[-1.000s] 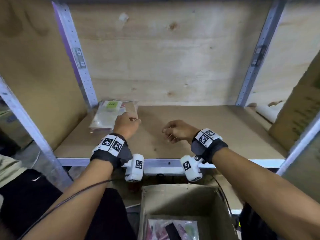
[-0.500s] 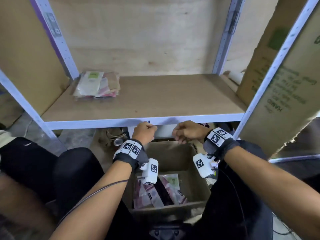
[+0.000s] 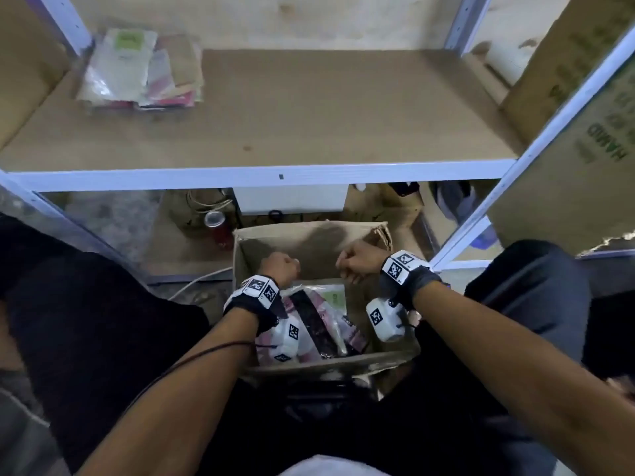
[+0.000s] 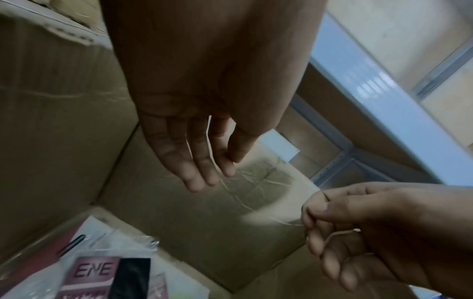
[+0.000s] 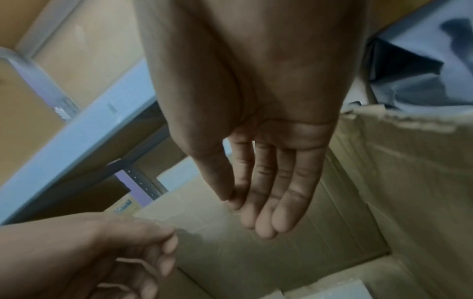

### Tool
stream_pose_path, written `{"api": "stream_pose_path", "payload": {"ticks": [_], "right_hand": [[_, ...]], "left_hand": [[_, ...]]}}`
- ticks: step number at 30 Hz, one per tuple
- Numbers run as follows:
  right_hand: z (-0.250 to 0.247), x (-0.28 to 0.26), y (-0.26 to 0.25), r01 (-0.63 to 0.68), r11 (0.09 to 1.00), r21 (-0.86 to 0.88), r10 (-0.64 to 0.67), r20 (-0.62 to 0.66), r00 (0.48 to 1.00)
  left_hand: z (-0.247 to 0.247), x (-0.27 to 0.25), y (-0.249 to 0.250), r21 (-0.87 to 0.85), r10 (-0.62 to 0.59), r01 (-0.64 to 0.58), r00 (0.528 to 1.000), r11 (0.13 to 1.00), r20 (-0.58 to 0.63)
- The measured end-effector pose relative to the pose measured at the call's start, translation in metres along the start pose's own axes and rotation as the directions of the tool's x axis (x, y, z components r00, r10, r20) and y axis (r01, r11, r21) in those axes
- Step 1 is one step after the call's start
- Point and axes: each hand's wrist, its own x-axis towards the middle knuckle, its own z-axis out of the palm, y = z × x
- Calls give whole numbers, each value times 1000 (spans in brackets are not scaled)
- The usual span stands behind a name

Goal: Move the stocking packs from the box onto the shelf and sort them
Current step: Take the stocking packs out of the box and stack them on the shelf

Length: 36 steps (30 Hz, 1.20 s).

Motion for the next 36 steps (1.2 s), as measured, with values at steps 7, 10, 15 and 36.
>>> {"api": "stream_pose_path", "payload": {"ticks": [7, 10, 15, 36], "right_hand": [[35, 56, 20, -131, 989, -61, 136, 84, 987], [51, 70, 30, -176, 979, -101, 187, 112, 976], [68, 87, 48, -175, 952, -251, 206, 101, 973], [134, 108, 61, -242, 948, -206, 248, 6, 969]], "left_hand": [[11, 20, -27, 43, -99, 97, 993, 994, 60], [13, 25, -29, 56, -119, 116, 991, 992, 54], [13, 27, -37, 138, -103, 98, 994, 986, 29], [11, 41, -41, 60, -189, 188, 982, 980, 13]]}}
